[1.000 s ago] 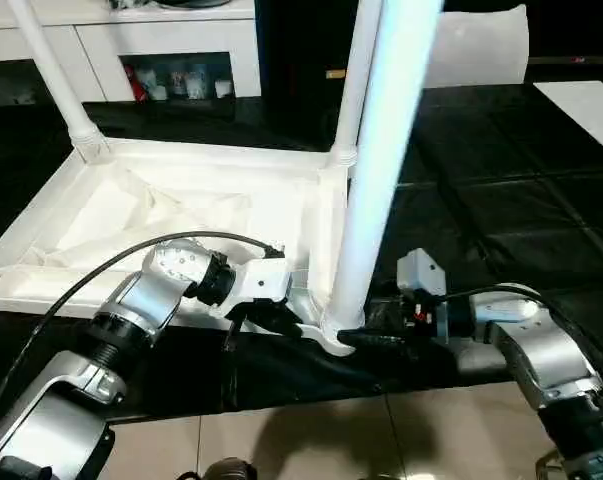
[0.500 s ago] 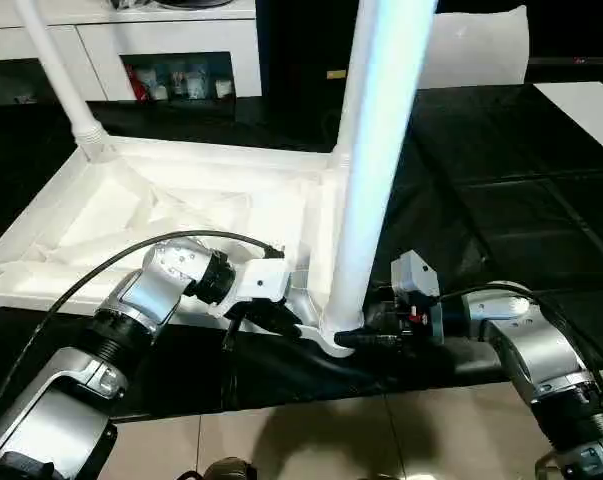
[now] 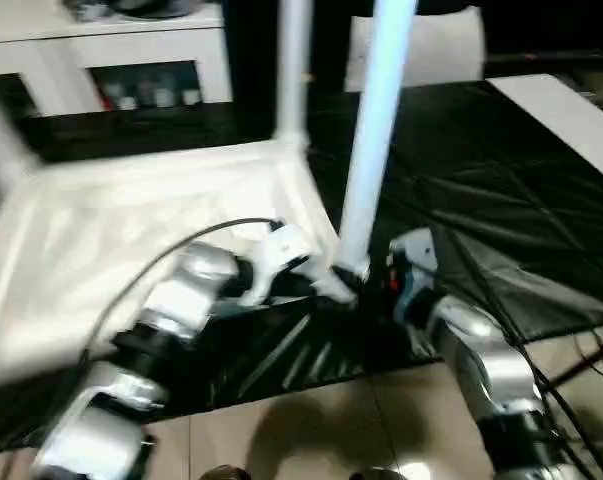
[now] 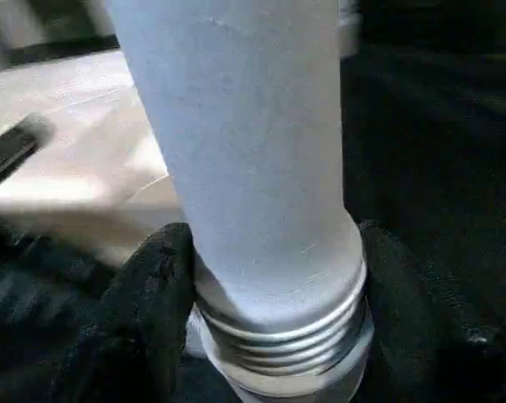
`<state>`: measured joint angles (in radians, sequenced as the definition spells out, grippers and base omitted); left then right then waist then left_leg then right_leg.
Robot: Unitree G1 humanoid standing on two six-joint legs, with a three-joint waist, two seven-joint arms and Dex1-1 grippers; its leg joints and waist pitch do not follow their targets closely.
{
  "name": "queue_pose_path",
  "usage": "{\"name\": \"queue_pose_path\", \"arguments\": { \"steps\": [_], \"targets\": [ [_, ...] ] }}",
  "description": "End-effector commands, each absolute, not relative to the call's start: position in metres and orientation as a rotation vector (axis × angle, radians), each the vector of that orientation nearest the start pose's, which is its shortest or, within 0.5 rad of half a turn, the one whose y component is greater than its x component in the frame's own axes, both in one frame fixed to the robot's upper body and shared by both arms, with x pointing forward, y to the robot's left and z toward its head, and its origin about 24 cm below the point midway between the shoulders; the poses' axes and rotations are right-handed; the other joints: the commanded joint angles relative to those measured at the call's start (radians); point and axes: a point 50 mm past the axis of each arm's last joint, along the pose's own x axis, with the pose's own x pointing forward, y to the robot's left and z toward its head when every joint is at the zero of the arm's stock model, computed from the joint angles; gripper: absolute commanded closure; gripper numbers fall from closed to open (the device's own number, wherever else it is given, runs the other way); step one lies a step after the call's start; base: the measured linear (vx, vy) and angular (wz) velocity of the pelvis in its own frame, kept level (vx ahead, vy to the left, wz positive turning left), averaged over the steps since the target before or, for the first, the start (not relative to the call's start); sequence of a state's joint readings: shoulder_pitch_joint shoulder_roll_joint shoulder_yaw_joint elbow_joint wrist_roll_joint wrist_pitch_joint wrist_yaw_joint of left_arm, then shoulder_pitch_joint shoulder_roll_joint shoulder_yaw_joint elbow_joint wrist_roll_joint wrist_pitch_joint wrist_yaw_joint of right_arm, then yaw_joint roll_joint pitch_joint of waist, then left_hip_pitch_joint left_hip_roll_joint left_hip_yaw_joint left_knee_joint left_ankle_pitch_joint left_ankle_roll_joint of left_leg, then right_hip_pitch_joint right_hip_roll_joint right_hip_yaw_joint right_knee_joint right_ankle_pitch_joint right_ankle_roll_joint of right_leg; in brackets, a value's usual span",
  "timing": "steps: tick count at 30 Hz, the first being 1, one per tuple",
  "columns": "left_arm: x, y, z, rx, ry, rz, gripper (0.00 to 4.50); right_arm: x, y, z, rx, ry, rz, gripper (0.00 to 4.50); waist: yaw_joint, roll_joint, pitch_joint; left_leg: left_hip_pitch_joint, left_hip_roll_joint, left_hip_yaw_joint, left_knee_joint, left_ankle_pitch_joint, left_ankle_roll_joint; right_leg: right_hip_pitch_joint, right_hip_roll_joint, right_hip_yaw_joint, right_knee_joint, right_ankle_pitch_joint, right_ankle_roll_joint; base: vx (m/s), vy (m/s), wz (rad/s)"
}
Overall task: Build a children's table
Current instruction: Rotate leg to tighten
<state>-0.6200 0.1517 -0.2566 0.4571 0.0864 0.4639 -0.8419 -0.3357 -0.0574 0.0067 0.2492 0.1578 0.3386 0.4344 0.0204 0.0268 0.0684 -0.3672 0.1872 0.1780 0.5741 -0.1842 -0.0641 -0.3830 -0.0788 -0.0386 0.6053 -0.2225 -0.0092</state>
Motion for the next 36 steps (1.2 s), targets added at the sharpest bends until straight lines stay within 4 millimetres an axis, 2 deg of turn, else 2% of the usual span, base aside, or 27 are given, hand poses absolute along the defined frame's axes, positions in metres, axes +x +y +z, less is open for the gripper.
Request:
{"name": "queue_pose_path", "arguments": {
  "steps": [1,3,4,5,7,8,10,12,13,14,15,16,19,20,22,24,27,29,30,31,33,34,36],
  "targets": [
    [0.331,0.047,0.069,0.215,0.413,-0.939,4.50,0.305,-0.071,0.037,0.115,0.339,0.599,1.82,0.004,-0.006,-0.042,0.005,0.034,-0.017,-0.082,-0.263,-0.007,0.027,-0.060,0.037,-0.092,-0.261,-0.190,0.000,0.000,0.00],
    [0.333,0.043,0.071,0.210,0.400,-0.911,4.50,0.308,-0.070,0.039,0.110,0.332,0.571,1.82,0.005,-0.007,-0.044,0.003,0.033,-0.015,-0.077,-0.229,0.012,0.029,-0.061,0.039,-0.093,-0.246,-0.188,0.000,0.000,0.00],
    [0.333,0.043,0.072,0.212,0.397,-0.911,4.50,0.309,-0.071,0.040,0.120,0.326,0.567,1.82,0.008,-0.007,-0.051,0.001,0.034,-0.015,-0.074,-0.195,0.023,0.033,-0.060,0.038,-0.089,-0.202,-0.191,0.000,0.000,0.00],
    [0.333,0.041,0.074,0.217,0.389,-0.913,4.50,0.311,-0.072,0.042,0.151,0.310,0.559,1.48,0.009,-0.007,-0.053,0.000,0.034,-0.014,-0.072,-0.178,0.028,0.034,-0.058,0.038,-0.085,-0.166,-0.196,0.056,-0.020,-0.01],
    [0.333,0.044,0.073,0.251,0.388,-0.911,4.50,0.310,-0.074,0.042,0.135,0.303,0.565,1.13,0.017,-0.006,-0.061,-0.001,0.031,-0.011,-0.062,-0.087,0.056,0.041,-0.055,0.037,-0.068,0.005,-0.220,0.059,-0.021,-0.01],
    [0.332,0.045,0.072,0.267,0.389,-0.917,4.50,0.309,-0.075,0.042,0.128,0.303,0.569,1.11,0.019,-0.005,-0.064,-0.002,0.030,-0.010,-0.058,-0.046,0.074,0.044,-0.054,0.036,-0.060,0.088,-0.236,0.053,-0.020,0.00],
    [0.332,0.049,0.070,0.285,0.395,-0.918,4.50,0.308,-0.077,0.041,0.125,0.300,0.562,0.93,0.021,-0.006,-0.064,-0.003,0.029,-0.010,-0.057,-0.038,0.089,0.047,-0.054,0.034,-0.056,0.136,-0.248,0.026,-0.010,0.00],
    [0.331,0.051,0.069,0.291,0.399,-0.916,4.50,0.307,-0.079,0.040,0.127,0.298,0.554,0.76,0.020,-0.005,-0.062,-0.002,0.031,-0.009,-0.059,-0.062,0.091,0.046,-0.055,0.034,-0.059,0.114,-0.254,0.000,0.000,0.00],
    [0.330,0.060,0.065,0.332,0.411,-0.932,4.50,0.305,-0.086,0.039,0.111,0.284,0.546,0.62,0.021,-0.003,-0.062,0.001,0.033,-0.011,-0.061,-0.083,0.086,0.045,-0.055,0.032,-0.063,0.073,-0.249,0.000,0.000,0.00],
    [0.330,0.060,0.065,0.332,0.411,-0.932,4.50,0.305,-0.086,0.039,0.111,0.284,0.546,0.62,0.018,-0.003,-0.059,0.000,0.034,-0.010,-0.063,-0.107,0.077,0.045,-0.056,0.034,-0.065,0.034,-0.247,0.000,0.000,0.00],
    [0.329,0.065,0.063,0.358,0.413,-0.952,4.50,0.304,-0.092,0.041,0.120,0.269,0.535,0.62,0.018,0.001,-0.058,0.002,0.035,-0.010,-0.065,-0.118,0.070,0.044,-0.056,0.034,-0.067,0.018,-0.246,0.000,0.000,0.00],
    [0.328,0.072,0.062,0.379,0.416,-0.971,4.50,0.303,-0.098,0.044,0.125,0.245,0.551,0.42,0.017,-0.001,-0.059,0.003,0.036,-0.010,-0.066,-0.133,0.064,0.044,-0.054,0.035,-0.069,-0.003,-0.239,0.000,0.000,0.00],
    [0.327,0.084,0.060,0.403,0.417,-1.012,4.50,0.297,-0.111,0.050,0.119,0.205,0.604,0.23,0.020,0.000,-0.060,0.002,0.036,-0.011,-0.064,-0.130,0.061,0.047,-0.054,0.036,-0.065,0.025,-0.236,0.000,0.000,0.00],
    [0.327,0.086,0.060,0.407,0.418,-1.023,4.50,0.296,-0.112,0.051,0.115,0.201,0.620,0.11,0.020,0.004,-0.062,0.004,0.037,-0.011,-0.064,-0.124,0.059,0.045,-0.053,0.035,-0.064,0.045,-0.244,0.000,0.000,0.00],
    [0.326,0.091,0.060,0.424,0.418,-1.060,4.50,0.291,-0.117,0.052,0.093,0.196,0.676,0.11,0.020,0.002,-0.063,0.004,0.036,-0.010,-0.063,-0.123,0.058,0.047,-0.053,0.034,-0.062,0.053,-0.253,0.000,0.000,0.00],
    [0.325,0.096,0.060,0.448,0.418,-1.097,4.50,0.287,-0.121,0.054,0.074,0.195,0.728,0.11,0.022,0.004,-0.064,0.004,0.037,-0.010,-0.062,-0.118,0.059,0.048,-0.055,0.035,-0.060,0.060,-0.253,0.000,0.000,0.00],
    [0.315,0.107,0.062,0.518,0.402,-1.326,4.50,0.273,-0.135,0.062,-0.019,0.195,0.944,0.11,0.030,0.001,-0.066,0.005,0.037,-0.012,-0.059,-0.114,0.076,0.050,-0.053,0.035,-0.060,0.079,-0.250,0.000,0.000,0.00],
    [0.309,0.113,0.060,0.576,0.419,-1.433,4.50,0.271,-0.141,0.064,-0.066,0.200,1.015,0.11,0.032,0.000,-0.067,0.004,0.037,-0.010,-0.057,-0.113,0.084,0.049,-0.054,0.036,-0.055,0.088,-0.253,0.000,0.000,0.00],
    [0.307,0.115,0.060,0.591,0.427,-1.468,4.50,0.270,-0.143,0.065,-0.081,0.200,1.032,0.11,0.039,-0.003,-0.065,0.009,0.041,-0.006,-0.057,-0.126,0.082,0.042,-0.056,0.037,-0.057,0.058,-0.262,0.000,0.000,0.00],
    [0.306,0.115,0.060,0.599,0.431,-1.485,4.50,0.270,-0.144,0.066,-0.089,0.200,1.041,0.11,0.045,0.000,-0.065,0.012,0.041,-0.007,-0.057,-0.132,0.079,0.040,-0.057,0.036,-0.057,0.041,-0.264,0.000,0.000,0.00],
    [0.302,0.118,0.060,0.613,0.458,-1.547,4.50,0.272,-0.148,0.068,-0.124,0.203,1.077,0.11,0.049,0.001,-0.063,0.012,0.044,-0.007,-0.060,-0.143,0.067,0.039,-0.057,0.035,-0.057,0.006,-0.265,0.000,0.000,0.00],
    [0.300,0.119,0.060,0.622,0.474,-1.597,4.50,0.273,-0.150,0.068,-0.160,0.211,1.123,0.11,0.053,-0.002,-0.064,0.014,0.045,-0.006,-0.060,-0.145,0.060,0.038,-0.057,0.035,-0.055,-0.004,-0.265,0.000,0.000,0.00],
    [0.299,0.119,0.060,0.642,0.482,-1.637,4.50,0.273,-0.150,0.069,-0.185,0.219,1.160,0.11,0.062,0.000,-0.065,0.016,0.046,-0.005,-0.058,-0.142,0.056,0.037,-0.058,0.036,-0.053,0.001,-0.269,0.000,0.000,0.00]
  ]
}}
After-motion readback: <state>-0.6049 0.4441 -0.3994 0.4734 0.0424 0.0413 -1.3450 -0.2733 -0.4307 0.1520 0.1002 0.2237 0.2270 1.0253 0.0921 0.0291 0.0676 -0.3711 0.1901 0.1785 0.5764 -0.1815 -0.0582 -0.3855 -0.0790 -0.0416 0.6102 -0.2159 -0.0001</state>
